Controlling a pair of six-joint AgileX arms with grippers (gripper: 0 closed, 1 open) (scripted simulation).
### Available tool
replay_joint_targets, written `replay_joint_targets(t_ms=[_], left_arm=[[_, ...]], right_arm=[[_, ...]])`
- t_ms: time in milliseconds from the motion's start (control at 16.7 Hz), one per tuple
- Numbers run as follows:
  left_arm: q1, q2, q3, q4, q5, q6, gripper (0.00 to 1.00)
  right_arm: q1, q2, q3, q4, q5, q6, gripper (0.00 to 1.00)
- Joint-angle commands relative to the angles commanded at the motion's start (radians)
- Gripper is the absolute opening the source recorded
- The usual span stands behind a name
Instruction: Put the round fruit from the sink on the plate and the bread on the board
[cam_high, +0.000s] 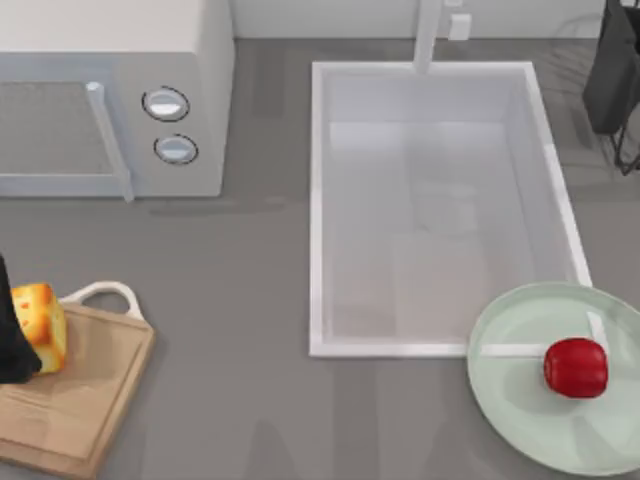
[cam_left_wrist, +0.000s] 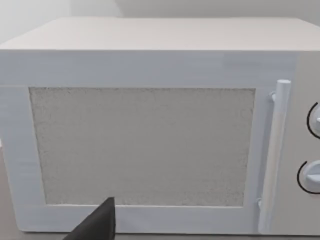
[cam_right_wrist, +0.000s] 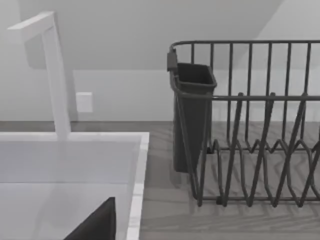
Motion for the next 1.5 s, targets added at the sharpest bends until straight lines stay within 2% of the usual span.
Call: replay_joint_targets(t_ms=[420,660,900,1260,1500], left_arm=[[0.000,0.001,0.001,-0.001,0.000,0.000,1.00],[-0.002,0.108,0.099,-0.089,-0.001,-0.018,1.00],[-0.009,0.384,0.306,-0.282,0.001,-0.058,1.00],[-0.021,0.987,0.680,-0.654,0.004,-0.136,1.00],[-0.027,1.315,0.906,-0.877,0.005,-0.182,1.00]], right_arm=[[-0.006,-0.017,-0.016,0.016,0.000,-0.006,1.00],[-0.006,-0.017,-0.016,0.016,0.000,-0.006,1.00],[-0.006,-0.017,-0.016,0.016,0.000,-0.006,1.00],[-0.006,-0.017,-0.016,0.016,0.000,-0.006,1.00],[-0.006,-0.017,-0.016,0.016,0.000,-0.006,1.00]])
